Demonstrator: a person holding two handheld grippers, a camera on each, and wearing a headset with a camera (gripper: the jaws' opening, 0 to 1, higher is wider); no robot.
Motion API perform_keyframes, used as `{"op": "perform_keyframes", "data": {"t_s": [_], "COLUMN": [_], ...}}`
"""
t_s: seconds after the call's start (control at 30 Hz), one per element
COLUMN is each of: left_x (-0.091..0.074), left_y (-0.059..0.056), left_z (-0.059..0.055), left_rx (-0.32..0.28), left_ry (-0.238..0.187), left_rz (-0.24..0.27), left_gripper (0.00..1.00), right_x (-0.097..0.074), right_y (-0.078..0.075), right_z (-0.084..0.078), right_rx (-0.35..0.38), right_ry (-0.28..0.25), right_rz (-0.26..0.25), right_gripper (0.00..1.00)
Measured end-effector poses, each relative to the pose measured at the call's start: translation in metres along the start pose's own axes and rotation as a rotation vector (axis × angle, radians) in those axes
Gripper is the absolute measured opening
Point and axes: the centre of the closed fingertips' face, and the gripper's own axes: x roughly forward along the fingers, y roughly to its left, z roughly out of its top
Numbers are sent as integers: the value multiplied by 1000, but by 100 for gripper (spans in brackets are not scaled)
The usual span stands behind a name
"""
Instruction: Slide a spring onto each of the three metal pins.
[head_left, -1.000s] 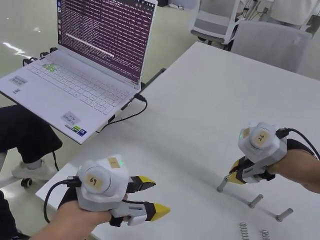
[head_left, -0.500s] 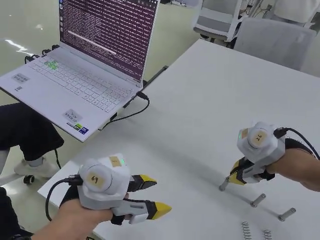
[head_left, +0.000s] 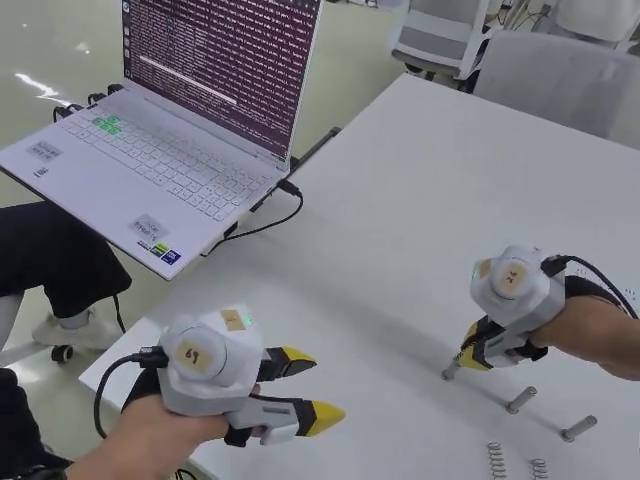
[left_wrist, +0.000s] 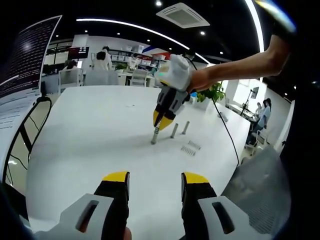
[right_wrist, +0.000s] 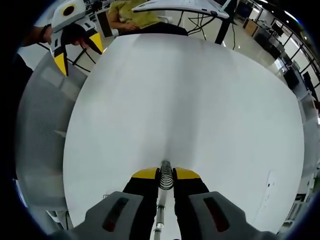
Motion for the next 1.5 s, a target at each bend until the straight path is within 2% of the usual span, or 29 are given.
{"op": "perform_keyframes", "data": {"t_s": [0.6, 0.93, 1.5], "left_x": [0, -1, -1], "left_y": [4, 8, 8], "left_z": [-1, -3, 1], "left_rx": [-9, -13, -4], "left_ry": [-1, -2, -3], "left_rz": [4, 10, 7], "left_gripper": [36, 35, 36], "right_x": [22, 29, 25], "right_y": [-2, -2, -1], "right_z": [-4, -5, -8], "right_rx": [-13, -19, 2], "right_ry": [44, 59, 54], "right_rz": [24, 31, 26], "right_gripper": [9, 9, 11]}}
